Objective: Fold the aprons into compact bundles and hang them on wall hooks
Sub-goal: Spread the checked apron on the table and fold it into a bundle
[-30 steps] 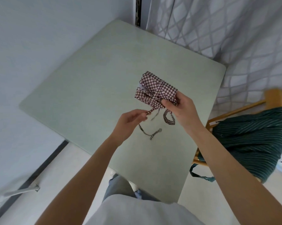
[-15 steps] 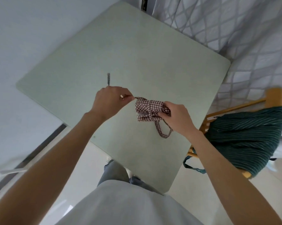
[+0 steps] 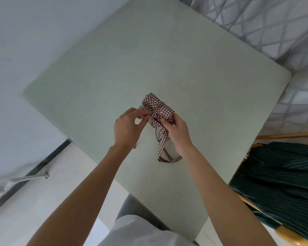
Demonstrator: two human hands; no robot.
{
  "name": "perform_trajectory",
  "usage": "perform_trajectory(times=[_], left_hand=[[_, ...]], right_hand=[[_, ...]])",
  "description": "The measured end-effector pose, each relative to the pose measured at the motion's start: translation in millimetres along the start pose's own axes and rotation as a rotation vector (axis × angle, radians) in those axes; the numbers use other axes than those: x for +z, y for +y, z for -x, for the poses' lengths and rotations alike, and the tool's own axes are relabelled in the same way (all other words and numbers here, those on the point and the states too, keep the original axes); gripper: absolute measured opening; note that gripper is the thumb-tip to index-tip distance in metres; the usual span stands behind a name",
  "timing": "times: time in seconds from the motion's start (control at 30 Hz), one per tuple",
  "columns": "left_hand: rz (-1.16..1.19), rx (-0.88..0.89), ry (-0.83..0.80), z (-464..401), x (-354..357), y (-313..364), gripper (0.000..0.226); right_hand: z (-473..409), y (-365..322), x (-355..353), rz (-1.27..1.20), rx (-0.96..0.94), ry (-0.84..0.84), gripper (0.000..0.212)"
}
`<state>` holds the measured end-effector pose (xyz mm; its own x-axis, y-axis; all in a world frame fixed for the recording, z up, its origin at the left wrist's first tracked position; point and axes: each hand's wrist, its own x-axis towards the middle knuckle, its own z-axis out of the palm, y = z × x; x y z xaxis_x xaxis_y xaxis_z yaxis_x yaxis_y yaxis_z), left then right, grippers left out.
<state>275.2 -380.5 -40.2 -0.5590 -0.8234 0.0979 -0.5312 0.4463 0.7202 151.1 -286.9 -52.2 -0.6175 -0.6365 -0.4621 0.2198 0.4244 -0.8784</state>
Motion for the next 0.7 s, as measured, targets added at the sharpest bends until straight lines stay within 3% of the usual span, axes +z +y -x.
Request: perform_trajectory(times=[0.13, 0.27, 0.33, 0.4, 0.5, 0.57, 0.7], left_hand=[[0.057, -0.026, -0.155, -39, 48, -14, 0.015], [0.091, 0.001, -0.251, -58, 85, -13, 0.016], [0.095, 0.056, -0.294, -60, 100, -9, 0.016], [0.095, 0.137, -0.334, -60, 111, -6, 0.016], [0.017, 0.220, -0.352, -66, 121, -6, 0.014], [-0.083, 0.197, -0.295, -68, 121, -6, 0.011], [-0.178, 0.064, -0.136, -54, 111, -1, 0.009]], right_hand=[[-46, 10, -11, 0.109, 0.044, 0.129, 0.020], [-68, 24, -41, 0.341, 0.033, 0.210, 0.035], [-70, 28, -59, 0.582, -0.077, 0.322, 0.043], [-68, 24, -71, 0.776, -0.353, 0.378, 0.040], [-75, 11, -81, 0.895, -0.721, 0.104, 0.028], [-85, 6, -82, 0.983, -0.757, -0.068, 0.022], [-105, 0, -80, 1.177, -0.752, -0.218, 0.009]])
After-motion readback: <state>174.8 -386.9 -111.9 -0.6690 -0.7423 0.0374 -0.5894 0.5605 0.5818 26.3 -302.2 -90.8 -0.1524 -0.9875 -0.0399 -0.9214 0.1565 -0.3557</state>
